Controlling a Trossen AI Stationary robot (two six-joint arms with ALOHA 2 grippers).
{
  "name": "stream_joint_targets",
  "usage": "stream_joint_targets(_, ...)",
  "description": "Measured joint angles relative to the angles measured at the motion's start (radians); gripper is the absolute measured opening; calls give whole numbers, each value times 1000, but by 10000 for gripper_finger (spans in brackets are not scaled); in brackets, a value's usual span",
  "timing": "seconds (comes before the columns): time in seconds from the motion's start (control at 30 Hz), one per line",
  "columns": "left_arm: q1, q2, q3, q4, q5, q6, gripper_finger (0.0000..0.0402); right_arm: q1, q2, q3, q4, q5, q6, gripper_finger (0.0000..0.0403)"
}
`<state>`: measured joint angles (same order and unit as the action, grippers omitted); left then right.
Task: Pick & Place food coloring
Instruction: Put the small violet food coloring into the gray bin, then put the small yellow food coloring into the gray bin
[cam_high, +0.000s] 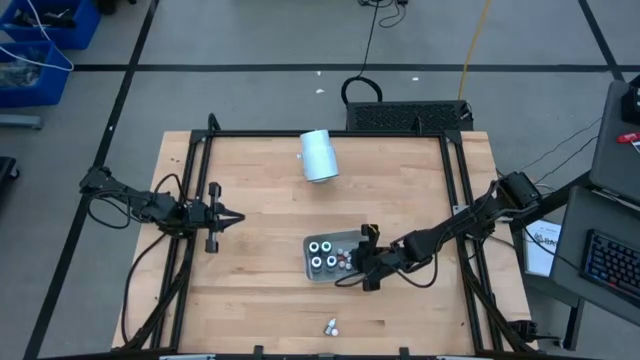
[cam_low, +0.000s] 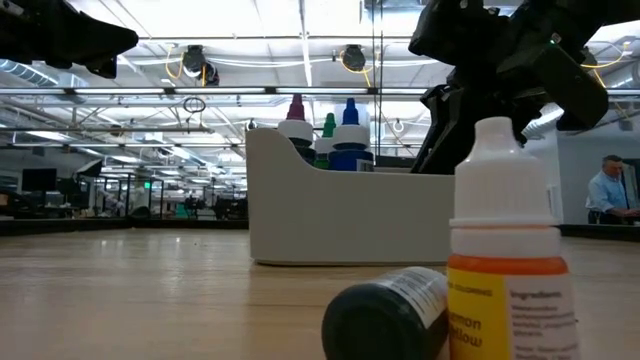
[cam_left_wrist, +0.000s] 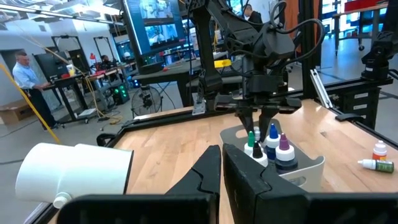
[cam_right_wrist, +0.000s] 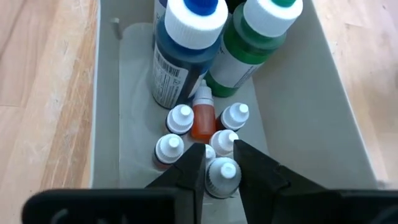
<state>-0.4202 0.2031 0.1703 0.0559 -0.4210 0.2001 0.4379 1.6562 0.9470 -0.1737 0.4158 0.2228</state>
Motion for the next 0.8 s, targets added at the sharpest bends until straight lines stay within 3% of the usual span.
stream_joint_targets(0.27,0,0,0,0,0,-1,26,0,-3,0,-1,-28,19,109)
stream_joint_targets(0.53,0,0,0,0,0,-2,26,1,-39,-5,-7,-32,14,116)
stream_joint_targets(0.8,0,0,0,0,0,-2,26,16,-248,-5,-22,-25,-133,96)
